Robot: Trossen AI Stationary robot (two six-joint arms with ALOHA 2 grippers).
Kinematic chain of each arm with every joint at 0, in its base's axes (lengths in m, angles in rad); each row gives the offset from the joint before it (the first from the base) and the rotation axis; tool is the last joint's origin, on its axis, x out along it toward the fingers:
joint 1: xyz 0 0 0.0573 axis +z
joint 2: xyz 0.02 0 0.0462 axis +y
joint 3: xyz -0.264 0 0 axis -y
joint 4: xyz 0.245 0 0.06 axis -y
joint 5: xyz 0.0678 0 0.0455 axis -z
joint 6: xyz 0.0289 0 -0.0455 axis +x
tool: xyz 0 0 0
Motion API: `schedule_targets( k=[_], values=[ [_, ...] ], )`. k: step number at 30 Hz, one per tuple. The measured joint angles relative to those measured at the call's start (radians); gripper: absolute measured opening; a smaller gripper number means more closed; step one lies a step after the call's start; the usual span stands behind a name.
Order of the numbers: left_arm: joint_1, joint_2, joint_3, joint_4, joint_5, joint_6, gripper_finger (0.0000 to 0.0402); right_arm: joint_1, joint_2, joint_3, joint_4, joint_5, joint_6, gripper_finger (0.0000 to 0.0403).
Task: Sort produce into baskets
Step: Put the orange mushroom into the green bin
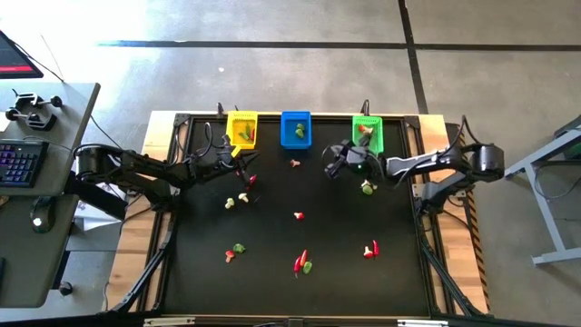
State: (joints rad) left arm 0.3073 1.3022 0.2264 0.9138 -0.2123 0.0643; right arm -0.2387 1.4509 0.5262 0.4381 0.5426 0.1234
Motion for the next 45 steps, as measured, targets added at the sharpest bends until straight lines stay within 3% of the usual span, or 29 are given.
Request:
schedule_targets(
  k=[4, 11, 16, 23, 29, 45],
  values=[
    [0.0, 0.0, 0.0, 0.0, 0.0, 0.0, 0.0001, 0.013, 0.0, 0.0, 0.0, -0.072, 0.0, 0.0003],
    [0.0, 0.0, 0.0, 0.001, 0.0, 0.0, 0.0001, 0.01, 0.0, 0.028, 0.013, -0.325, 0.0, 0.0003],
    [0.0, 0.0, 0.0, 0.001, 0.0, 0.0, 0.0001, 0.014, 0.0, 0.07, 0.016, -0.418, 0.0, 0.0003],
    [0.0, 0.0, 0.0, -0.015, 0.0, 0.0, 0.0001, 0.095, 0.0, 0.082, 0.005, -0.421, 0.006, 0.0003],
    [0.0, 0.0, 0.0, -0.027, 0.0, 0.0, 0.0001, 0.206, 0.0, 0.082, -0.023, -0.336, 0.077, 0.0012],
    [0.0, 0.0, 0.0, -0.027, 0.0, 0.0, 0.0001, 0.35, 0.083, 0.082, -0.064, -0.165, 0.299, 0.0156]
  ],
)
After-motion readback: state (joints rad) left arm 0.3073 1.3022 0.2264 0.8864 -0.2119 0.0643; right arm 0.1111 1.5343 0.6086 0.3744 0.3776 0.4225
